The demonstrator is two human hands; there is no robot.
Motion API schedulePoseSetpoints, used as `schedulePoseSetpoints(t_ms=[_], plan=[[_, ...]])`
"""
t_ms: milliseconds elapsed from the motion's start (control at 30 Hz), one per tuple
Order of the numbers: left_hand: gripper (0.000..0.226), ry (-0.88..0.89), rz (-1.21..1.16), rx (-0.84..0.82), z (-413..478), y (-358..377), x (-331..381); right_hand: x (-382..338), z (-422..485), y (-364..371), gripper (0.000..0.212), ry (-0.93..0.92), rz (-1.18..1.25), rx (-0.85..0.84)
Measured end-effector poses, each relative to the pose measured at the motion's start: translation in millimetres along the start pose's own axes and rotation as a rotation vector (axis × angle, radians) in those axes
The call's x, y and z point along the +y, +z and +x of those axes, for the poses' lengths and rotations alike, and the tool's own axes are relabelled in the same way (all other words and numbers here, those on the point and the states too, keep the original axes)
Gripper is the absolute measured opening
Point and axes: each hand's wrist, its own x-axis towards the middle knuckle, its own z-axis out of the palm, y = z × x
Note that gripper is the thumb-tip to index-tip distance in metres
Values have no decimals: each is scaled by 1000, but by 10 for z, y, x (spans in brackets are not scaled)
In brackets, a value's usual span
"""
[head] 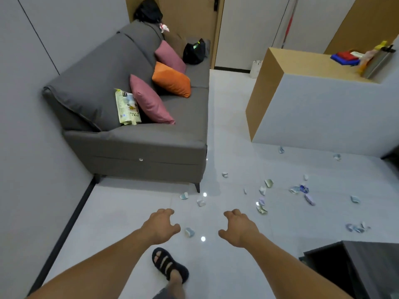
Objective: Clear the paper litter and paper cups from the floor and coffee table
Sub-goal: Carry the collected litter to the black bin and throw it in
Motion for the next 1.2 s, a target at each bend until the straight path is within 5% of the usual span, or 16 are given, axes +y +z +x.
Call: schedulePoseSetpoints(t_ms=[433, 833, 1200], plan=[[66, -214, -181, -145, 2283, 141, -512, -177, 2564, 367, 70, -73, -58, -273], [62, -361, -289, -197, 4629, 2365, -1687, 235, 5108, 2983, 76, -126, -124, -377], [58, -421, -356, -282, 5648, 3993, -2432, 334, 6001, 5020, 82, -107, -117, -263]])
